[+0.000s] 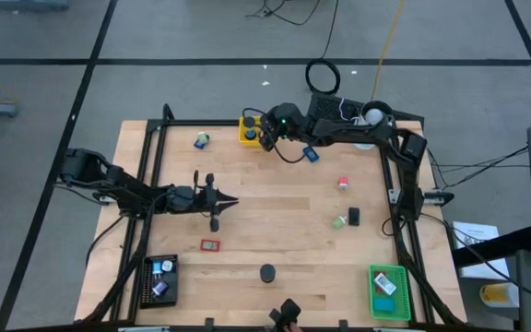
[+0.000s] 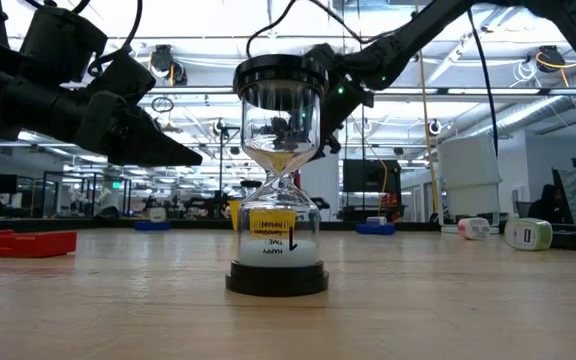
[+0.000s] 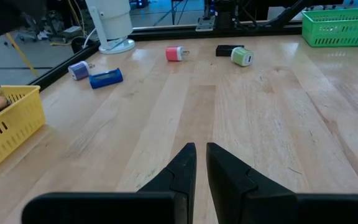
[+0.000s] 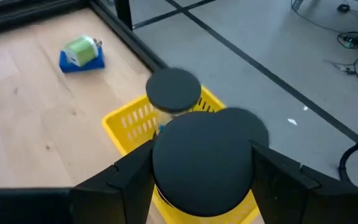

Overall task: Pick & Place Office items
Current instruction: Put the orange hour glass into the yellow bin

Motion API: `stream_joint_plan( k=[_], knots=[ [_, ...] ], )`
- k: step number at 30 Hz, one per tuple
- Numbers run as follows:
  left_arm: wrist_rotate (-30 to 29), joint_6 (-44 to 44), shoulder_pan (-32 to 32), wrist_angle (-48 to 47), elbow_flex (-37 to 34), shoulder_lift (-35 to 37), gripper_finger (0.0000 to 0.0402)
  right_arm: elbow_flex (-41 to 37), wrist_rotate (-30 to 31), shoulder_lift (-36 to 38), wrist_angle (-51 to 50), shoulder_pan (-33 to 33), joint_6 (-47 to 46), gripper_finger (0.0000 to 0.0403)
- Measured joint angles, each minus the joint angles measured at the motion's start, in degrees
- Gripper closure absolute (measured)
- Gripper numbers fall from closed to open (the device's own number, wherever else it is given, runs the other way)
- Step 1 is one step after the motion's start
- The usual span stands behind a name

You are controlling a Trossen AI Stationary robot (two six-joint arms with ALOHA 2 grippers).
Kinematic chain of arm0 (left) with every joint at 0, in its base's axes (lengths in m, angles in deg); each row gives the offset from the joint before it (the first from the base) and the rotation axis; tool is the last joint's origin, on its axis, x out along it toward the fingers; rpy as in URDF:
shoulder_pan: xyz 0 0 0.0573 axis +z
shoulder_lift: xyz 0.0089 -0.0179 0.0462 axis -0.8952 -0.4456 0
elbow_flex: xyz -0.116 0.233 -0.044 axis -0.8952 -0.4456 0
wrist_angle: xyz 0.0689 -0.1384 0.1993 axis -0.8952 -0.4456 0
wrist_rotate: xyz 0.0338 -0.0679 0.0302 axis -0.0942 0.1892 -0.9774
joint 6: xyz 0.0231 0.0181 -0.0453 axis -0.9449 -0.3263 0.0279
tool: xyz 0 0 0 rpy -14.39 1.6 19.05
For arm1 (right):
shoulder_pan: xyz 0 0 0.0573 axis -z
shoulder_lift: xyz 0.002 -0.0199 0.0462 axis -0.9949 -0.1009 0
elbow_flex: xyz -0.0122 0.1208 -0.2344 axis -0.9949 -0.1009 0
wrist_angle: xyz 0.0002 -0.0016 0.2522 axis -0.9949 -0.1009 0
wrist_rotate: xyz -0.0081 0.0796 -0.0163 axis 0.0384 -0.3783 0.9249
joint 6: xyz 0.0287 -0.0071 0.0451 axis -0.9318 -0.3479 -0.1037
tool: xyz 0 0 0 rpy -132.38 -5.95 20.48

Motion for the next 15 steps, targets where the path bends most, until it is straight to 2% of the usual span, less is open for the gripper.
stream_joint_plan(
  k=[15],
  knots=[
    [0.12, 0.02, 0.0, 0.02, 0.0, 0.0, 0.0355, -0.01, -1.3, -1.32, -1.88, 0.38, -0.62, 0.0187]
  ],
)
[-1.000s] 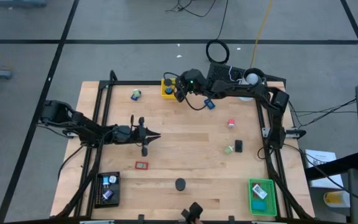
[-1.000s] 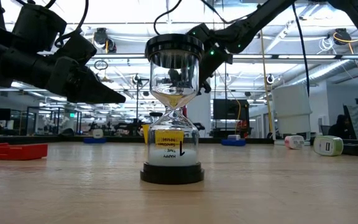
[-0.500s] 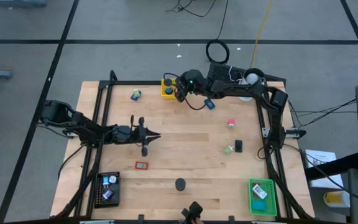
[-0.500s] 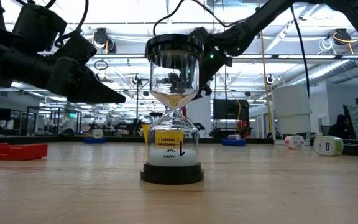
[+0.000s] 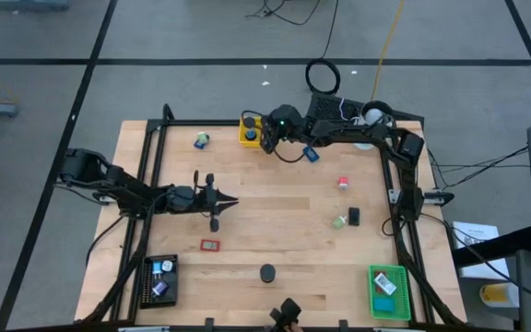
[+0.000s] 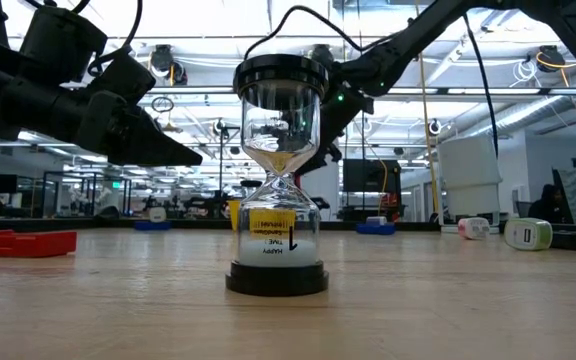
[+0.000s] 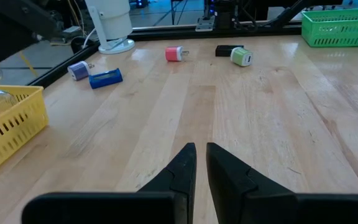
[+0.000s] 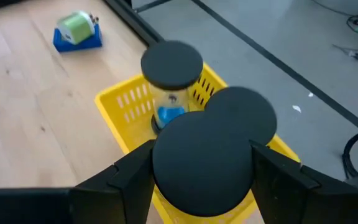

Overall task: Pick & Place Office items
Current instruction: Put the orange hour glass into the yellow bin

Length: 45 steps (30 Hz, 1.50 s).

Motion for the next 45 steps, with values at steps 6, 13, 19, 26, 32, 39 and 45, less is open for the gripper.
stream_joint_plan(
  k=[6, 13, 19, 26, 32, 39, 45],
  knots=[
    [0.16, 0.02, 0.0, 0.02, 0.0, 0.0, 0.0355, -0.01, 0.01, -0.17, -0.55, 0.07, -0.59, 0.0187],
    [0.16, 0.01, 0.0, 0.04, 0.0, 0.0, 0.0355, -0.04, -0.17, -1.09, -0.7, 0.5, -1.29, 0.0187],
    [0.18, 0.02, 0.0, 0.04, 0.0, 0.0, 0.0355, -0.05, -0.18, -1.07, -0.76, 0.5, -1.3, 0.0175],
    [0.18, 0.02, 0.0, 0.04, 0.0, 0.0, 0.0355, -0.05, -0.23, -1.07, -0.7, 0.5, -1.3, 0.0148],
    [0.18, 0.02, 0.0, 0.04, 0.0, 0.0, 0.0355, -0.05, -0.17, -1.07, -0.41, 0.5, -1.2, 0.0131],
    [0.16, 0.02, -0.02, 0.02, 0.02, 0.0, 0.0355, -0.05, -0.05, -0.32, 1.99, 0.5, -0.99, 0.0114],
    [0.24, 0.02, -0.01, 0.02, 0.02, 0.0, 0.0355, -0.1, 2.54, 2.49, 0.99, -0.26, 0.45, 0.0119]
  ],
)
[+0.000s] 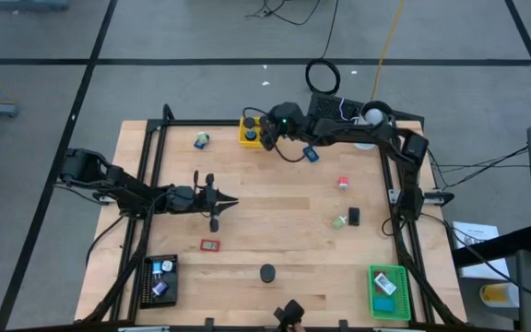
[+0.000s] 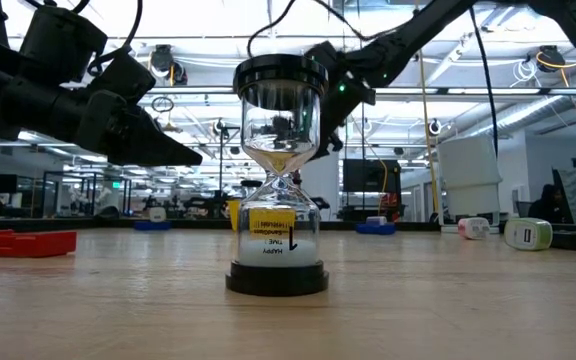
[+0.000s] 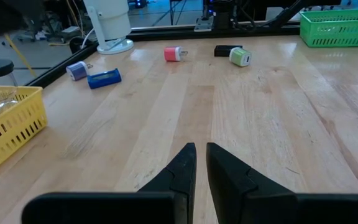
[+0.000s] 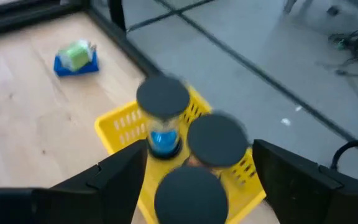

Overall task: Pick & Place Office items
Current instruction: Put the orange hour glass into the yellow bin

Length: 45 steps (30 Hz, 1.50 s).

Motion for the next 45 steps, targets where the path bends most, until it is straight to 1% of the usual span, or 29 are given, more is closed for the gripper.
stream_joint_plan(
  k=[3, 5, 7, 13, 14, 15, 17, 21, 23, 33, 35, 45],
  knots=[
    [0.05, 0.0, -0.01, 0.0, 0.0, 0.0, 0.0355, 0.0, 0.73, 1.71, -1.69, -0.25, -0.06, 0.0141],
    [0.05, 0.0, 0.01, 0.0, 0.0, 0.0, 0.0355, 0.06, 0.71, 1.86, -1.74, -0.27, -0.89, 0.0172],
    [0.07, 0.02, -0.01, 0.02, 0.0, 0.0, 0.0355, -0.19, 0.7, 1.75, -2.62, -0.25, -1.59, 0.0214],
    [0.1, 0.15, -0.01, 0.02, 0.04, 0.0, 0.0355, -3.43, 0.61, 1.68, -0.81, 0.28, -1.73, 0.0358],
    [0.1, 0.07, -0.01, 0.02, 0.04, 0.0, 0.0355, -3.72, 0.6, 1.64, -0.95, 0.52, -1.72, 0.0378],
    [0.1, 0.04, -0.01, 0.02, 0.04, 0.02, 0.0355, -3.87, 0.54, 1.6, -0.88, 0.74, -1.73, 0.039],
    [0.1, 0.04, 0.01, 0.02, 0.04, 0.0, 0.0355, -3.93, 0.46, 1.6, -0.22, 1.11, -1.9, 0.0394],
    [0.08, 0.03, 0.01, 0.04, 0.04, 0.0, 0.0355, -3.93, 0.21, 0.72, 2.25, 1.43, -2.21, 0.0379],
    [0.09, 0.02, -0.01, 0.06, 0.04, 0.0, 0.0355, -4.02, -1.39, 0.53, 2.2, 1.49, -2.75, 0.0377],
    [0.08, 0.02, -0.01, 0.04, 0.04, 0.0, 0.0355, -3.92, -4.16, -1.09, 4.34, 2.55, -3.94, 0.0391],
    [0.07, 0.0, -0.01, 0.07, 0.04, 0.0, 0.0355, -3.88, -4.25, -1.95, 5.13, 2.77, -4.25, 0.0391],
    [0.07, 0.0, 0.0, 0.02, 0.04, 0.0, 0.0355, -3.98, -4.15, -1.5, 7.44, 2.66, -3.67, 0.0391]
  ],
)
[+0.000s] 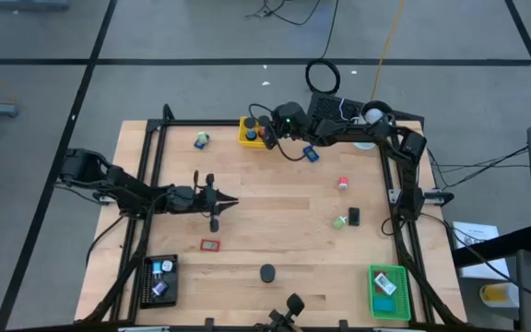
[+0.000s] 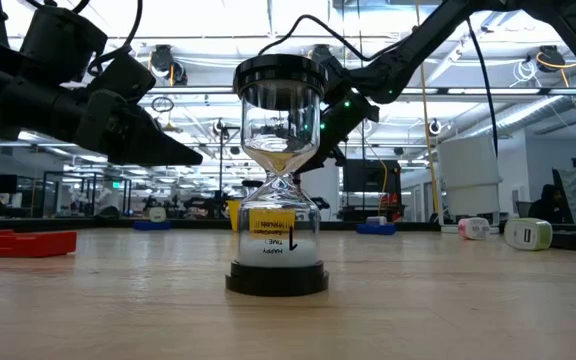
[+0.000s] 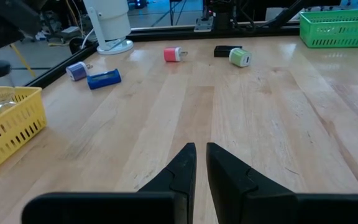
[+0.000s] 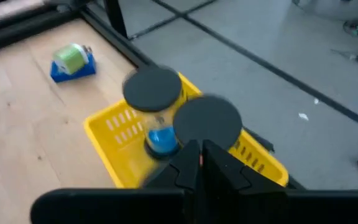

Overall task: Pick & Place Office items
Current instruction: Put the orange hour glass into the yellow bin, then put the green charger adapter into the black bin

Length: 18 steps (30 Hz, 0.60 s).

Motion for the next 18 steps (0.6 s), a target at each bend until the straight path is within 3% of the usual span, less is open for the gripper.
stream_joint_plan(
  k=[11, 15, 18],
  knots=[
    [0.0, 0.01, 0.02, -0.11, 0.0, 0.0, 0.0355, -0.04, 0.3, 3.95, 0.69, -2.6, 5.17, 0.0391],
    [0.0, 0.06, 0.02, -0.12, 0.0, 0.0, 0.0355, -0.55, 0.36, 8.69, -4.61, -4.86, 6.97, 0.0396],
    [0.0, 0.0, 0.02, -0.16, 0.0, 0.0, 0.0355, -5.65, 0.16, 13.63, -3.64, -7.69, 9.37, 0.0401]
  ],
)
